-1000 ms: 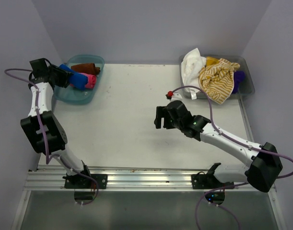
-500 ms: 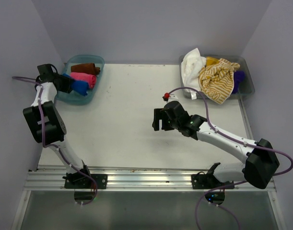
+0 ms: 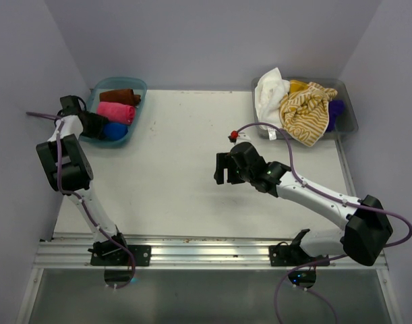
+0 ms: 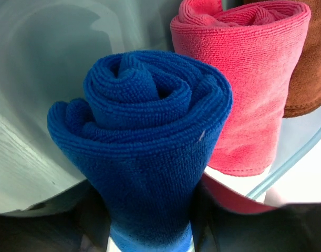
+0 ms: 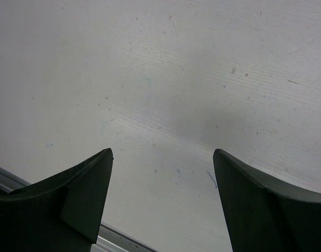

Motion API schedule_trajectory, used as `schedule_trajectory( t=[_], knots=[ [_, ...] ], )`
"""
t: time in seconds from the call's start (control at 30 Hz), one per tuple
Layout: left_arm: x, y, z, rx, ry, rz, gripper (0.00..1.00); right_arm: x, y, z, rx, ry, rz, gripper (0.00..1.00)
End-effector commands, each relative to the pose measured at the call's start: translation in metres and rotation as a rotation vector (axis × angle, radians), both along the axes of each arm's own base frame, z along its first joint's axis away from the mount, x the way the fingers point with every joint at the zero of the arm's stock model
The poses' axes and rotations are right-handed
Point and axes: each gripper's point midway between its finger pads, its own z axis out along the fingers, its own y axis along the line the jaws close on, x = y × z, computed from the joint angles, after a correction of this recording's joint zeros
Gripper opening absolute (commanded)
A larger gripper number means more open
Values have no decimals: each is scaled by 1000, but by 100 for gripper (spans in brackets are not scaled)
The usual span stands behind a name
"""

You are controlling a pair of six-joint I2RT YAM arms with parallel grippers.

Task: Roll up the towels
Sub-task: Place the rolled towel into the container

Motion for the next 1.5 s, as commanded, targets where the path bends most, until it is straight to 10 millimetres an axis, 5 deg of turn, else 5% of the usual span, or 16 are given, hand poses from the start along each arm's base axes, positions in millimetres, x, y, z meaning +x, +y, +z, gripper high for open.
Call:
schedule_trajectory(
  t=[0.0,0.2,0.6,0.93,1.17,1.27,1.47],
  knots=[
    [9,12,17,37,-24,-1,57,4,3,12,22,-35,6,81],
    [8,12,23,46,-18,-10,71,5,5,17,30,-40,8,81],
    [-8,14,42,91,11,-14,81,11,12,31,54,-61,16,81],
    [-25,25,79,193,33,-1,95,20,15,47,50,-102,16,81],
    [-31,21,81,185,49,-28,96,21,12,52,53,-118,3,81],
    [-27,17,104,221,-31,-68,95,23,5,53,30,-135,-19,81],
    [-28,2,193,402,-230,-129,95,39,-24,59,-34,-151,-106,81]
  ],
)
